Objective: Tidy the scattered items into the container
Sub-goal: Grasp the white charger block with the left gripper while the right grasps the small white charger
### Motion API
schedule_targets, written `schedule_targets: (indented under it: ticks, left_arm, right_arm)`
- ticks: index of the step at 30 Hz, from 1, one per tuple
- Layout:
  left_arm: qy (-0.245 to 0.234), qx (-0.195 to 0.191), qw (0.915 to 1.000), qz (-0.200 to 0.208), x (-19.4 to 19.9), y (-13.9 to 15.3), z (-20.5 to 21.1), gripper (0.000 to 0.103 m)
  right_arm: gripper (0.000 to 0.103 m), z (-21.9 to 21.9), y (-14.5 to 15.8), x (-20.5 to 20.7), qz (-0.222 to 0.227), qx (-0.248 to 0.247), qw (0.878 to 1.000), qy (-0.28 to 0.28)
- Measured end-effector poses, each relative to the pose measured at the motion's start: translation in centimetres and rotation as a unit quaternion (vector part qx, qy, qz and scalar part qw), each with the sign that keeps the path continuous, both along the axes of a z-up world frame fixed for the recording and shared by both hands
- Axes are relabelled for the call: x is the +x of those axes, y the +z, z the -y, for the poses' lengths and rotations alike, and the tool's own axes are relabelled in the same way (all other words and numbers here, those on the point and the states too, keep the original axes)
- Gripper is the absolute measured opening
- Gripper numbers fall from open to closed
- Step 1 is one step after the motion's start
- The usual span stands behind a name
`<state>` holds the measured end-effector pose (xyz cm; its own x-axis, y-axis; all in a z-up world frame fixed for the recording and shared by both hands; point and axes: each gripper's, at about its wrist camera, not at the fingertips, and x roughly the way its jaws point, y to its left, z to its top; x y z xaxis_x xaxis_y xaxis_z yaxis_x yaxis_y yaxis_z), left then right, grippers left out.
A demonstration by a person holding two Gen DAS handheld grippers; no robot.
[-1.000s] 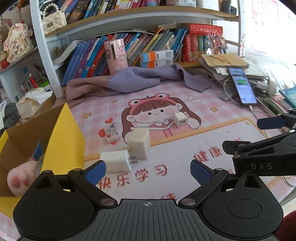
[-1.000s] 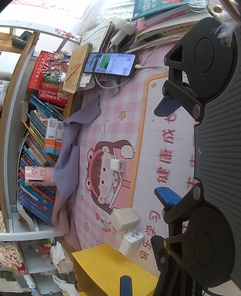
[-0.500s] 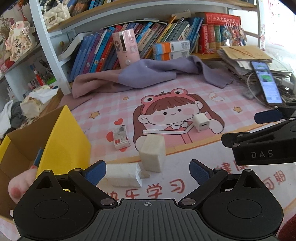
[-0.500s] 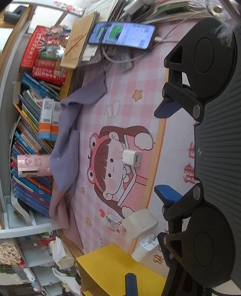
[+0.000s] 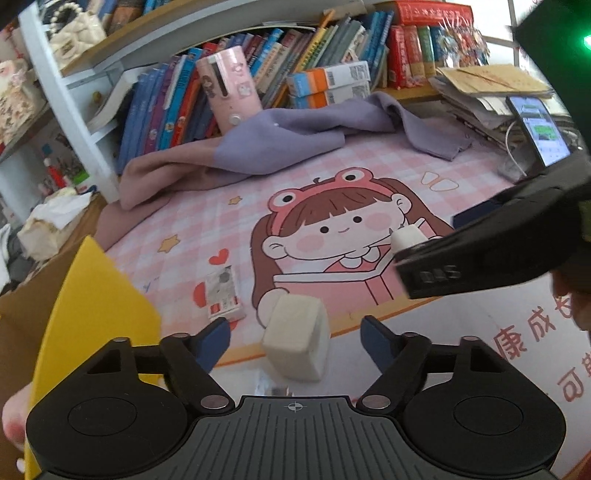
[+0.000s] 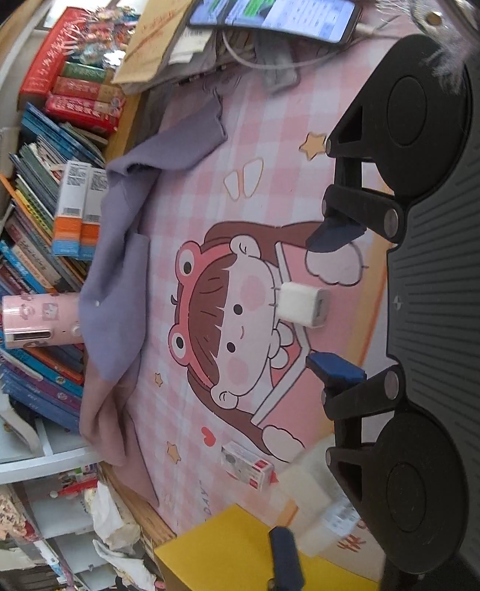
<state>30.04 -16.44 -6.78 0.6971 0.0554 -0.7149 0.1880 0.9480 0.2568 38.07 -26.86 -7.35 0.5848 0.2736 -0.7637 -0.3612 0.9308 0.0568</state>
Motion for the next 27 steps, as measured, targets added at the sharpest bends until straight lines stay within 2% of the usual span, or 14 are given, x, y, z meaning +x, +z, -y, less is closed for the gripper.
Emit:
schedule_targets:
  ticks: [4,6,8,12,17,20,23,24,27]
  left_arm:
    - [-0.001,-0.001,1.0000,-0.007,1.0,-0.4,0.1,0.066]
    - [0.000,-0.003,0.9999,-0.012,1.3,-0.5,0.1,0.056]
    - [0.002,-0.007,0.9998,-0.018,1.7,-0.7,0.0,0.052]
    - [0.006,-0.015,0.9995,-0.026,2.3,-1.0,-0.2,0.050]
    - [0.012,-0.028,0.9988,-0.039,2.5,-1.3,-0.5,0.050]
    - [0.014,-0.032,0.9983,-0.046,2.5,-1.5,-0.6,0.045]
    - [0.016,-0.034,0.9982,-0.047,2.5,-1.5,-0.7,0.035]
    - [0.017,-0.037,0.9981,-0.047,2.5,-1.5,-0.8,0.032]
    - [0.018,-0.054,0.9972,-0.049,2.4,-1.1,-0.9,0.026]
  right_arm:
    - [0.055,-0.5,-0.8,1.3,-0.011,-0.001,1.000,-0.004]
    - [0.053,-0.6,-1.0,1.8,-0.013,-0.003,1.000,-0.006]
    - [0.051,-0.6,-1.2,2.2,-0.015,-0.005,1.000,-0.005]
    - [0.042,-0.7,-1.5,2.5,-0.021,-0.007,1.000,-0.002]
    - [0.038,-0.6,-1.7,2.7,-0.027,-0.006,1.000,0.001]
    - [0.037,-0.6,-1.8,2.7,-0.026,-0.006,1.000,0.001]
    - [0.032,-0.5,-1.8,2.7,-0.024,-0.006,1.000,0.003]
    - [0.026,-0.6,-1.8,2.7,-0.024,-0.006,1.000,0.003]
    - [0.025,-0.5,-1.7,2.7,-0.025,-0.003,1.000,0.006]
